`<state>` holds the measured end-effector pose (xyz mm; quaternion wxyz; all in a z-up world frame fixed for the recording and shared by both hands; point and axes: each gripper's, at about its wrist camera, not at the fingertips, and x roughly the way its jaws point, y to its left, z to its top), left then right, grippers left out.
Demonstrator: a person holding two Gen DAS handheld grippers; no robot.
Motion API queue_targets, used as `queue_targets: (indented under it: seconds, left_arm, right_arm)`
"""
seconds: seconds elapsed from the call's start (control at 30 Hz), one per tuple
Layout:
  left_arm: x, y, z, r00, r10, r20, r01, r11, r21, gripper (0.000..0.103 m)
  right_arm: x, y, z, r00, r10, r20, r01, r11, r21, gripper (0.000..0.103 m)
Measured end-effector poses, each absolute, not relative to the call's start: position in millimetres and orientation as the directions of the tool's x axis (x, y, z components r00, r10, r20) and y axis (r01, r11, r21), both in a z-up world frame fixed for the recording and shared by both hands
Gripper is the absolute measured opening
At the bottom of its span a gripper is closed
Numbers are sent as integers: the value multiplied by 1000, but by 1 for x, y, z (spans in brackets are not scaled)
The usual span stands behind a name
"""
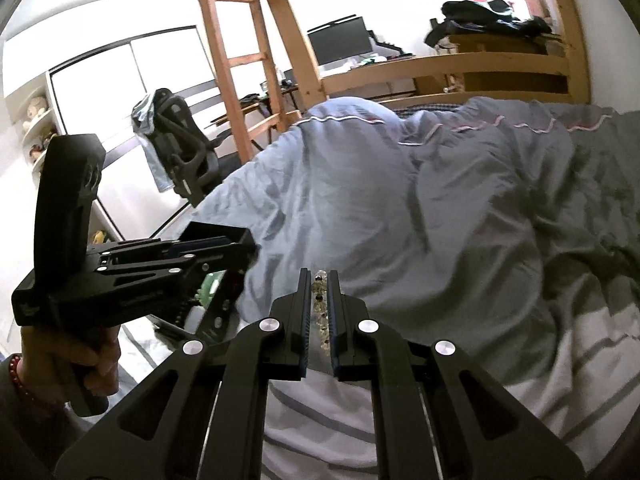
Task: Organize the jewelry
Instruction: 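Carry the ring with the left gripper while the right carries the beaded strand toward the box, then lower the strand into the box with the right gripper while the left lowers the ring, then open both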
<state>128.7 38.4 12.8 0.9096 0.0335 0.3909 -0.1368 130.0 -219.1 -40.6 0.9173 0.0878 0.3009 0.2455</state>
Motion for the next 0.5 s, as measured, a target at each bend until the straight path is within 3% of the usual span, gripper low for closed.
queue_targets:
  seconds: [0.5]
  left_arm:
    - [129, 91, 27, 693, -152, -705, 172, 984, -43, 20]
  right_arm:
    - [138, -175, -25, 672, 557, -488, -471, 830, 299, 9]
